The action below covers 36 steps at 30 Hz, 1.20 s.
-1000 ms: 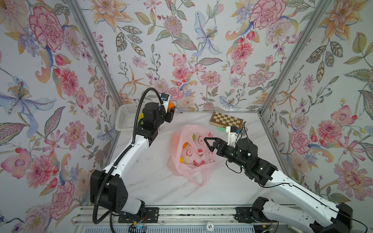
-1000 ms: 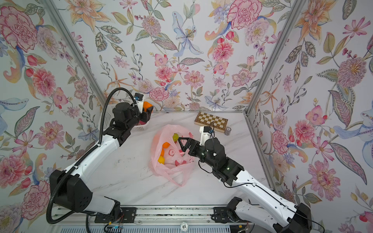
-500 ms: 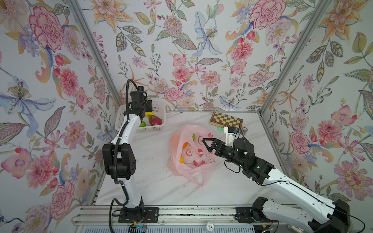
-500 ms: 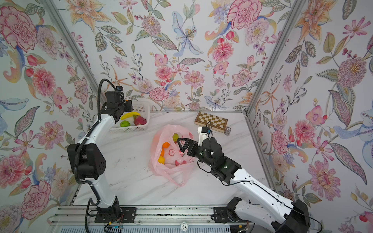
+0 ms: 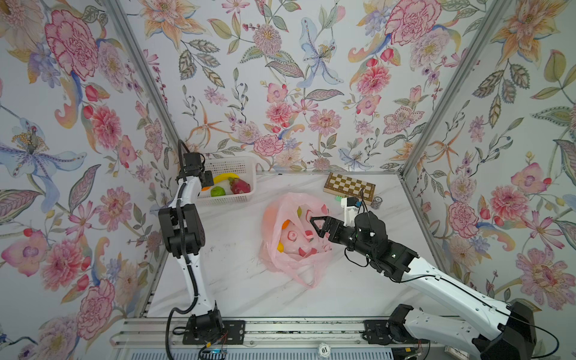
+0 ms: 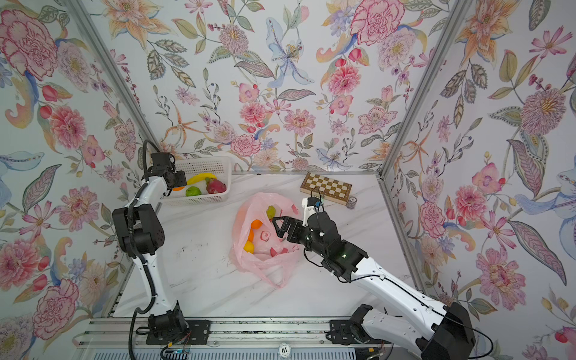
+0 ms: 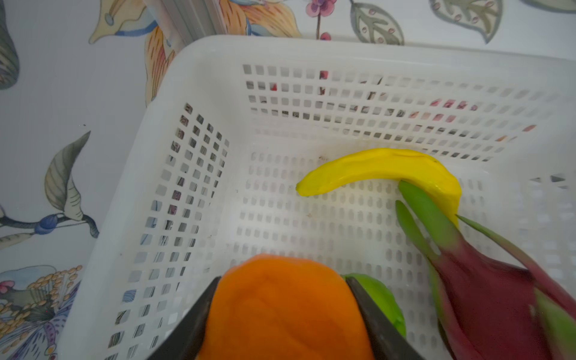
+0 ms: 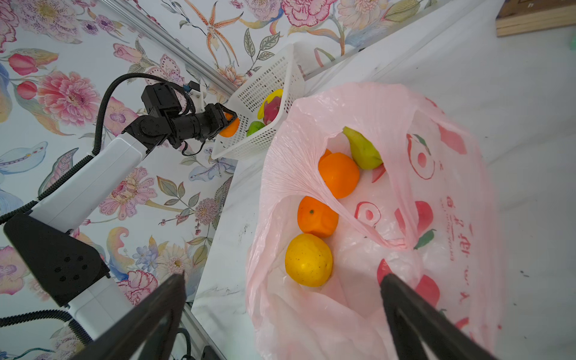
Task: Untie the knot of the plastic bag and take out the fruit
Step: Place the fruit in the basket.
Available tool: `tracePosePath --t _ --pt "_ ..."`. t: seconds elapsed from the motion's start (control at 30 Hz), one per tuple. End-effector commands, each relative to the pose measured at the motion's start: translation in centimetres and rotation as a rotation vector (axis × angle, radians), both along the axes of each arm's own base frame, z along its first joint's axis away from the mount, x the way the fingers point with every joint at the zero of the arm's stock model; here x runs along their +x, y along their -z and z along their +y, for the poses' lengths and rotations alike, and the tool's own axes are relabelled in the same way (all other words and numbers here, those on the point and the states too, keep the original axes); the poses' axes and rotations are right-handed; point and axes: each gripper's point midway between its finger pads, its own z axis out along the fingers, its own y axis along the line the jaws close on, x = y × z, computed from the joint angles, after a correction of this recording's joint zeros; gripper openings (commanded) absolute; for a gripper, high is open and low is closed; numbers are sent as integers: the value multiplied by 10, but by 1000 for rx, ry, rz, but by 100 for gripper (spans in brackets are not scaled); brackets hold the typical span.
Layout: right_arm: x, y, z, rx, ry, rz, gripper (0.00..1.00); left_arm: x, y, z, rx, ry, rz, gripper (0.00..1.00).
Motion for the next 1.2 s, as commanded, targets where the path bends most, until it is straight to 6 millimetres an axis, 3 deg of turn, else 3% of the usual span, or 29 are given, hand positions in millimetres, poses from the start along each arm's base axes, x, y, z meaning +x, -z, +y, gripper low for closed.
tracePosePath --t 0.0,0.1,0.3,0.53,0.7,0.9,1.17 --pt "7 -8 0 -16 -3 -23 99 0 6 12 2 -41 34 45" --pt "11 -9 2 -16 -8 -24 99 -1 25 18 0 -51 92 42" --pt "14 -6 3 -14 -18 -16 99 0 28 18 -24 -57 114 47" --pt "11 -9 0 -3 -20 -27 99 -8 44 7 -100 -57 160 73" --pt "6 -9 -6 0 -11 -30 99 -10 46 5 -107 -51 173 75" --pt "5 -12 -11 7 4 -42 99 -11 19 -3 -133 -37 127 77" --pt "5 -2 -3 -39 -21 -34 96 -30 -45 -35 -199 -13 -36 79"
